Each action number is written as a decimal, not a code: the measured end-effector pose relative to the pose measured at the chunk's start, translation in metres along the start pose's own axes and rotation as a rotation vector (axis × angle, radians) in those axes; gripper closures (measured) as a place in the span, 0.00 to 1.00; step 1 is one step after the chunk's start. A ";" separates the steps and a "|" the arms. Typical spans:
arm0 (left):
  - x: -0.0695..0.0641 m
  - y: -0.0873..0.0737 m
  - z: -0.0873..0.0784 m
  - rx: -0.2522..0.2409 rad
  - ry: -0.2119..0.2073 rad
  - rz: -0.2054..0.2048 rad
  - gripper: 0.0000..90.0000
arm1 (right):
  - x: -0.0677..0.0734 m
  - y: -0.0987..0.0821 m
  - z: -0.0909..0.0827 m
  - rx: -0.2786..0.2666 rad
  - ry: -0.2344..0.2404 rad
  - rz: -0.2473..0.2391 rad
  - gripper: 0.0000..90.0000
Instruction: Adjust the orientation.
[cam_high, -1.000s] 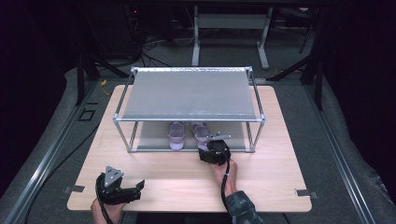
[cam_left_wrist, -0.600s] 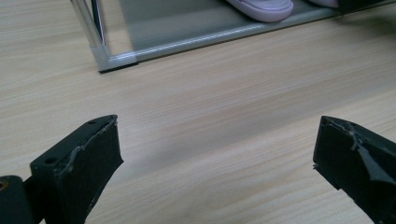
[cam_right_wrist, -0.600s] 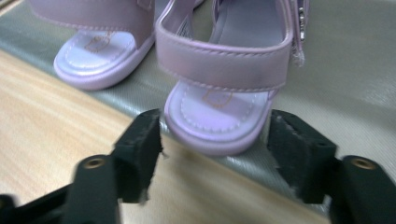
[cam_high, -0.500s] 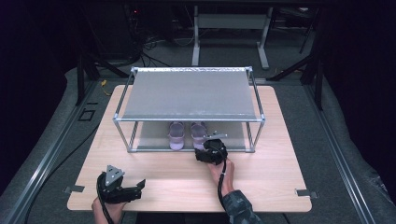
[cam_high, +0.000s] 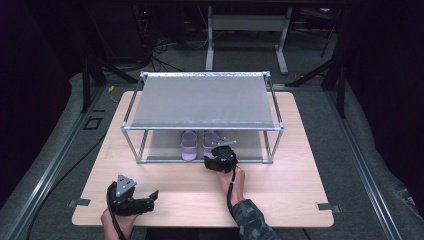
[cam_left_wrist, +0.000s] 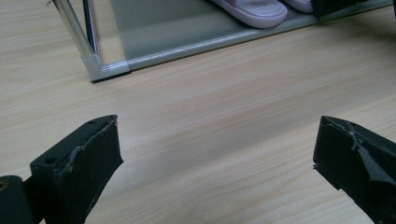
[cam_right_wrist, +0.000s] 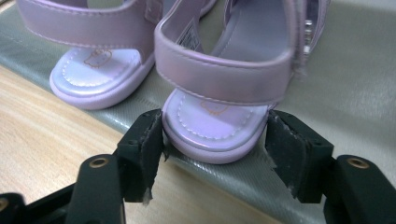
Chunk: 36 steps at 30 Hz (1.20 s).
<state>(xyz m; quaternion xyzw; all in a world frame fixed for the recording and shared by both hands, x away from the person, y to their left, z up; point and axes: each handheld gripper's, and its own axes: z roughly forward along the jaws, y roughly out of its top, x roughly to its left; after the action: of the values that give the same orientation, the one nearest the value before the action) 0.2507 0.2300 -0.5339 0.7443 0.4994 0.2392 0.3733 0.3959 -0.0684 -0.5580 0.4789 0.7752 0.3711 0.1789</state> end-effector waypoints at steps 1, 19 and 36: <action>0.000 0.000 0.000 0.001 0.000 0.000 0.01 | 0.001 0.000 -0.001 0.002 -0.005 0.001 0.43; 0.002 0.008 -0.004 0.012 0.003 0.018 0.00 | -0.020 -0.009 -0.064 -0.006 0.101 -0.028 0.22; 0.004 0.009 -0.005 0.012 0.010 0.015 0.00 | -0.054 -0.042 -0.137 0.009 0.059 -0.045 0.16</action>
<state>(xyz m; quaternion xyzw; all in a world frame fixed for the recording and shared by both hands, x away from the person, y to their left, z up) 0.2541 0.2331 -0.5237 0.7489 0.4972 0.2427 0.3648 0.3091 -0.1823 -0.5034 0.4511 0.7922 0.3776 0.1622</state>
